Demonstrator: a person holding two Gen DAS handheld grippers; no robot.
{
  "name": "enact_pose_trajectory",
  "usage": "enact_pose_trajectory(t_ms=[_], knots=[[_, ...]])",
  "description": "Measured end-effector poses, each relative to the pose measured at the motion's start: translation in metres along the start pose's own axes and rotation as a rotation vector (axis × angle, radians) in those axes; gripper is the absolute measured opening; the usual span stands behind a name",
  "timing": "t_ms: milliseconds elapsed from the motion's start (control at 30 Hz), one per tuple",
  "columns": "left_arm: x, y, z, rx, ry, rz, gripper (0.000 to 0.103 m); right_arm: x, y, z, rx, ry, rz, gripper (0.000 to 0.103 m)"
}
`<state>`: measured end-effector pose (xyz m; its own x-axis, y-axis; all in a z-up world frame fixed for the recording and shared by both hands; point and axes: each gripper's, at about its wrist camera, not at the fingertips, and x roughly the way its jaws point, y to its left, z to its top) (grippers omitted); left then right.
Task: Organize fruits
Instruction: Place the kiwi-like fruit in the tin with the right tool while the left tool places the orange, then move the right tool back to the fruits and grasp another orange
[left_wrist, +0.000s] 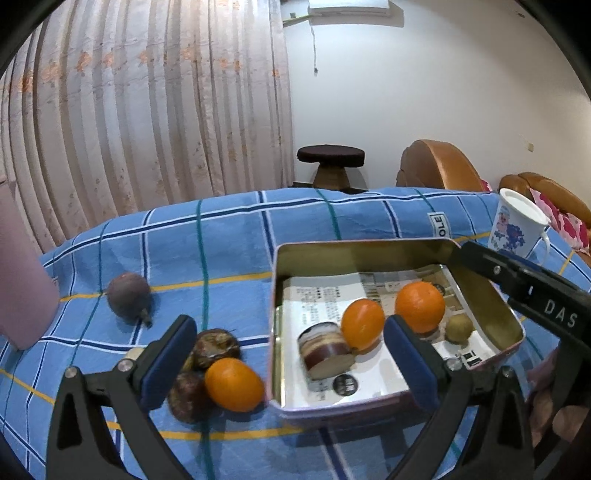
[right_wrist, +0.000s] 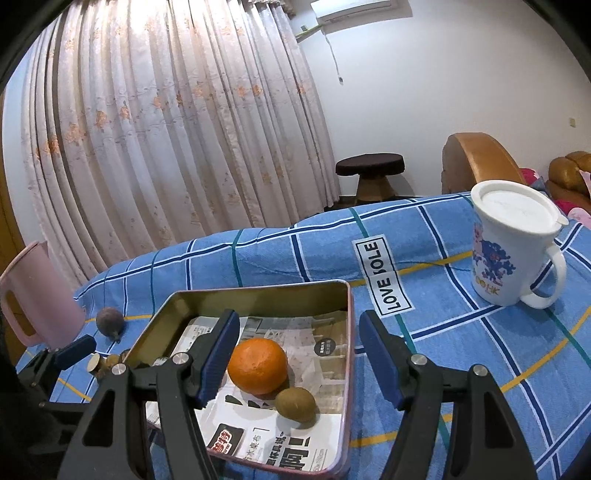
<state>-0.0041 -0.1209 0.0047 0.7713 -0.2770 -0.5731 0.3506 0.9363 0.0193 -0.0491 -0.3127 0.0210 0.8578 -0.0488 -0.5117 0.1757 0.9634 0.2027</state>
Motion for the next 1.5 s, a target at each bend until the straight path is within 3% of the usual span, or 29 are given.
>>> enact_pose_trajectory(t_ms=[467, 733, 933, 967, 1100, 1367, 1500], knots=[[-0.012, 0.036, -0.006, -0.011, -0.008, 0.023, 0.103, -0.015, 0.023, -0.009, -0.076, -0.044, -0.055, 0.069], [-0.021, 0.073, -0.012, 0.004, -0.008, 0.057, 0.103, -0.031, 0.054, -0.025, -0.090, -0.023, 0.012, 0.069], [-0.022, 0.120, -0.015, -0.062, 0.014, 0.120, 0.103, -0.033, 0.090, -0.040, -0.130, 0.010, 0.063, 0.069], [-0.021, 0.129, -0.015, -0.079, 0.020, 0.128, 0.103, -0.033, 0.097, -0.043, -0.139, 0.018, 0.072, 0.067], [-0.022, 0.153, -0.017, -0.113, 0.029, 0.160, 0.103, -0.034, 0.117, -0.048, -0.156, 0.029, 0.109, 0.045], [-0.025, 0.184, -0.020, -0.159, 0.036, 0.192, 0.103, -0.018, 0.165, -0.071, -0.129, 0.171, 0.282, 0.043], [-0.023, 0.191, -0.022, -0.159, 0.055, 0.202, 0.103, 0.001, 0.182, -0.080, -0.099, 0.263, 0.309, 0.043]])
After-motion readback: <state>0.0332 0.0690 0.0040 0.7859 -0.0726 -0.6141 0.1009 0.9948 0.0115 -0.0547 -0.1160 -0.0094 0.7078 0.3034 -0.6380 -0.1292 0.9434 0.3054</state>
